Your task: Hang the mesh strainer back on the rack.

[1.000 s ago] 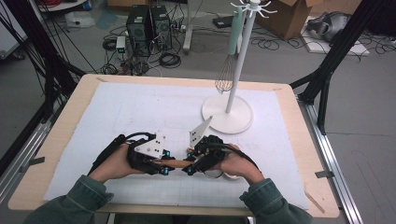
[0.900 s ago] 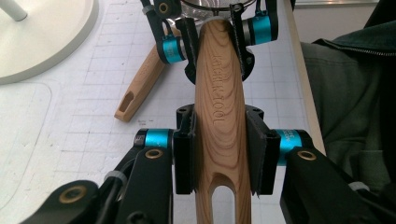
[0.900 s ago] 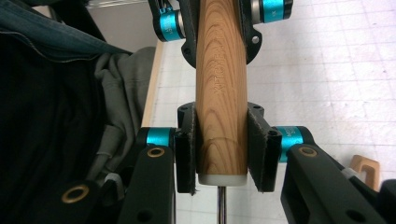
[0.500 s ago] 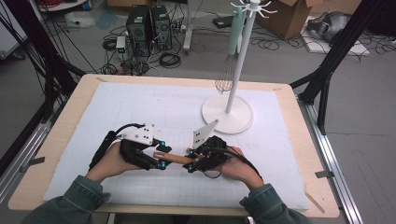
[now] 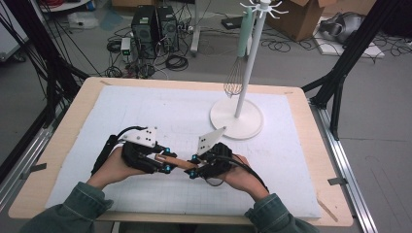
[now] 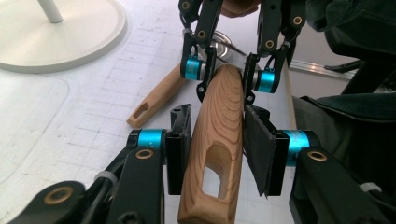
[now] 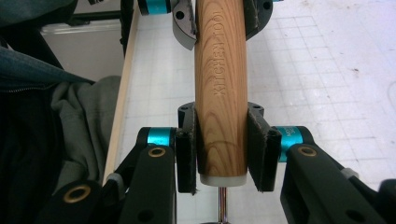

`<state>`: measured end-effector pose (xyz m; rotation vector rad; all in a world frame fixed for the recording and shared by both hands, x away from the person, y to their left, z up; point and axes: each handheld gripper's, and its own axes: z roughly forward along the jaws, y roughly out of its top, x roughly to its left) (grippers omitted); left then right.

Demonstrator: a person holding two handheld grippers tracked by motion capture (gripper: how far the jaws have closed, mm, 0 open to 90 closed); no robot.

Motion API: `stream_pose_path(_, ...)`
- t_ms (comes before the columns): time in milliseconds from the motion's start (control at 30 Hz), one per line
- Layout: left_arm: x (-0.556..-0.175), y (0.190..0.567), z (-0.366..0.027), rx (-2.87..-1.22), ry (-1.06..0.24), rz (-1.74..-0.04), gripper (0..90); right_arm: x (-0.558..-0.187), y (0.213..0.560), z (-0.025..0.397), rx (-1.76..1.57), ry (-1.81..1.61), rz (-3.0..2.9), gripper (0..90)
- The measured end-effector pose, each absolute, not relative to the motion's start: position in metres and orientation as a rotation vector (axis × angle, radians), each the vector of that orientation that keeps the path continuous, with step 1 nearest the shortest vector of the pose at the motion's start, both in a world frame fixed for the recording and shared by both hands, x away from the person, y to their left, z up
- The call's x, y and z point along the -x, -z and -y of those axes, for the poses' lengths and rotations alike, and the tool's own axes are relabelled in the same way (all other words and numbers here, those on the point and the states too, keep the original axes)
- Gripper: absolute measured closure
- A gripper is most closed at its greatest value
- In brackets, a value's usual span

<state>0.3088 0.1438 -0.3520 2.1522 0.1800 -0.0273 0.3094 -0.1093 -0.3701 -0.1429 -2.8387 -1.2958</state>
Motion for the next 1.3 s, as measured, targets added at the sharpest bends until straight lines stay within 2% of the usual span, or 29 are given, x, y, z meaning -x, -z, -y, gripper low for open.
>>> stream_pose_path(433,-0.305,0.35,-0.147,-2.196,0.059,-0.124,69.6,-0.306,0.382,0.093,0.125,1.215,2.827,69.1)
stream_pose_path(900,-0.301,0.348,-0.141,-2.219,0.055,-0.083,70.3,-0.312,0.389,0.092,0.119,1.204,2.723,66.3)
stream_pose_path(1067,-0.301,0.347,-0.14,-2.215,0.055,-0.081,70.1,-0.31,0.386,0.092,0.078,1.214,2.754,70.0)
stream_pose_path(1133,-0.302,0.346,-0.142,-2.191,0.049,-0.1,68.9,-0.308,0.385,0.092,0.077,1.222,2.764,70.5)
stream_pose_path(1200,-0.303,0.345,-0.143,-2.171,0.047,-0.126,60.0,-0.307,0.384,0.093,0.099,1.236,2.765,70.5)
stream_pose_path(1300,-0.303,0.342,-0.144,-2.145,0.035,-0.148,55.9,-0.305,0.38,0.096,0.137,1.286,2.779,70.6)
